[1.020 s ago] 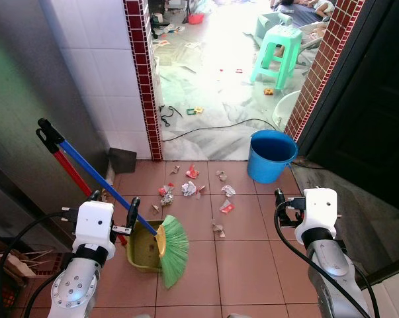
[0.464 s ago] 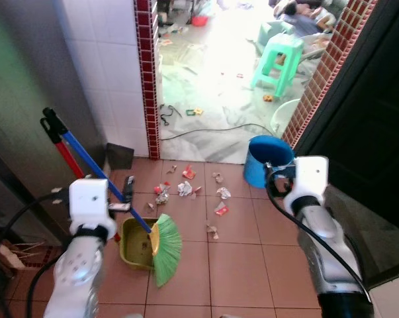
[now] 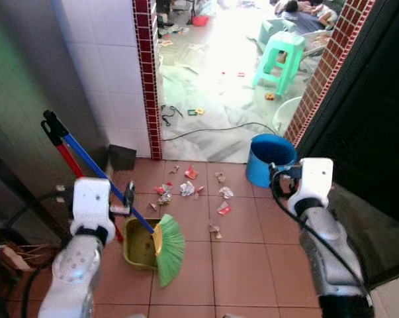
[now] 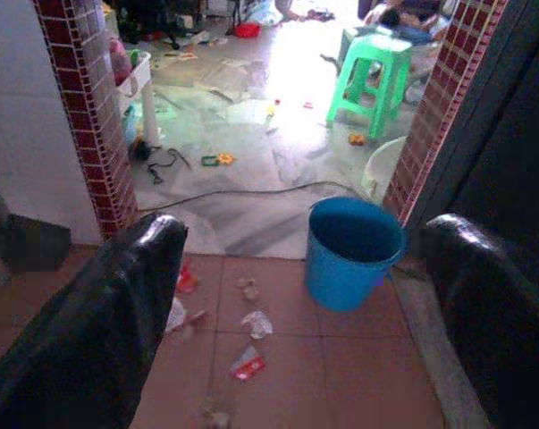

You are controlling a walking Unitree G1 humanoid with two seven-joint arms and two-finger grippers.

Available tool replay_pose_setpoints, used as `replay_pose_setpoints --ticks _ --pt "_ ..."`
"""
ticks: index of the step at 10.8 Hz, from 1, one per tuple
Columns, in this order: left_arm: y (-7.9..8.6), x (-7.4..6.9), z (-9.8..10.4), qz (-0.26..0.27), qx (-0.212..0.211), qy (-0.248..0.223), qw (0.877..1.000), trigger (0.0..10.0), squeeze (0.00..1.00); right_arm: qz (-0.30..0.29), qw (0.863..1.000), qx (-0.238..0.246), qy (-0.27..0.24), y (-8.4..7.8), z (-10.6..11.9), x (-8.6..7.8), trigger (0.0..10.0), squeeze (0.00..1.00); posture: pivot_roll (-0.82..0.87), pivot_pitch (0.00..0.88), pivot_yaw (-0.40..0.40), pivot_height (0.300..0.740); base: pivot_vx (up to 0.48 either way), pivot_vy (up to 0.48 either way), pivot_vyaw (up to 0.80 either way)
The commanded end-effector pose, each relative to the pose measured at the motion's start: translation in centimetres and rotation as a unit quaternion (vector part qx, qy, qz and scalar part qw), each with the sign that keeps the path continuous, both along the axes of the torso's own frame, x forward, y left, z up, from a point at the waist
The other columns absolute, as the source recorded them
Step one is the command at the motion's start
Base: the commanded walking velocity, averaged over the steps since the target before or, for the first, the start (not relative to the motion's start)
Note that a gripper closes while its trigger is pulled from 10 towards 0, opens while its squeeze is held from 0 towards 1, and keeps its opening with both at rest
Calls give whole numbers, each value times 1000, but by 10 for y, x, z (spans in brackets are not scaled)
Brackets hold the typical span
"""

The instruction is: Sweep floor

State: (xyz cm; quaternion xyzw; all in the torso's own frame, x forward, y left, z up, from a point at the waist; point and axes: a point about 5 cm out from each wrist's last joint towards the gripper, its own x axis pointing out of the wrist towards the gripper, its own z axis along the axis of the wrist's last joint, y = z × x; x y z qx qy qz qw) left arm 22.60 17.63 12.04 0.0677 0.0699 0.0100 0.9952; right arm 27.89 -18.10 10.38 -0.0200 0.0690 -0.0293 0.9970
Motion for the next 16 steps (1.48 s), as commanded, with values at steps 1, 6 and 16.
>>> replay_pose_setpoints --ticks 1,6,16 --pt "0 0 3 -3 -4 1 1000 10000 0 0 1000 2 -1 2 1 -1 10000 0 36 8 -17 740 0 0 0" --pt "4 -23 -3 31 13 32 999 10000 1000 -8 1000 2 11 -4 -1 -12 10000 1000 27 44 -30 740 0 0 0" --pt "-7 -27 11 4 -19 -4 1000 10000 0 59 998 15 16 14 4 -10 10000 0 33 81 -39 740 0 0 320"
